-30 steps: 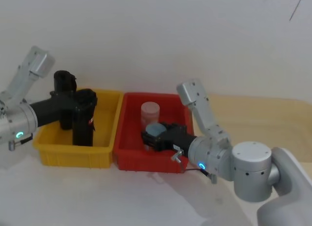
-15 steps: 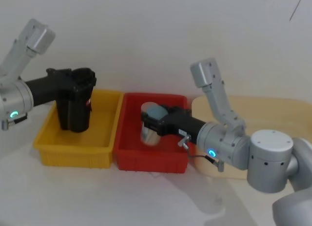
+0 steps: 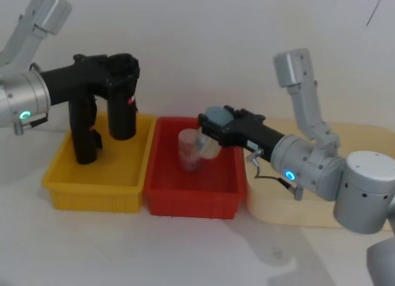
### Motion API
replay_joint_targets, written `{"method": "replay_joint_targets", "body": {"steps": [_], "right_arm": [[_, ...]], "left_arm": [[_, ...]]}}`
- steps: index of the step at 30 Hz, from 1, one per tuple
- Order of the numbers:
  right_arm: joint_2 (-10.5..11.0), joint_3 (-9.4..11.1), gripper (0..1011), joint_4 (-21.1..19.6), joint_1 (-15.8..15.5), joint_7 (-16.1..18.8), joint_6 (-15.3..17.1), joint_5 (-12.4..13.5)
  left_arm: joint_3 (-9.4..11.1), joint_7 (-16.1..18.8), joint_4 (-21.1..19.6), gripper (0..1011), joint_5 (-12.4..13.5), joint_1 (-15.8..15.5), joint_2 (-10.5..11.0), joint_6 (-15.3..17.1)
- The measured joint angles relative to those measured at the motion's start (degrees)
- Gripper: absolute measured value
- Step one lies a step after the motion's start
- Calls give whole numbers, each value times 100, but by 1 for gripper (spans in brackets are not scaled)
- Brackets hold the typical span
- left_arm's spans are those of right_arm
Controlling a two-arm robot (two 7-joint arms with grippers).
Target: Pick up the garbage bag with the one hand and transfer it to the other hand.
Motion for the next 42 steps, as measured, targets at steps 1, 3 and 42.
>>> {"method": "replay_joint_targets", "body": {"steps": [1, 3, 42], "right_arm": [[15, 50, 663, -30, -5, -40, -1, 13], [47, 137, 663, -73, -13, -100, -4, 37], [1001, 1195, 663, -624, -634, -479, -423, 225]], "left_arm": [[7, -48, 25, 364, -17, -26, -14, -27], [52, -215, 185, 364, -78, -172, -100, -112], [1492, -3616, 6723, 364, -884, -3835, -2749, -2094]]}}
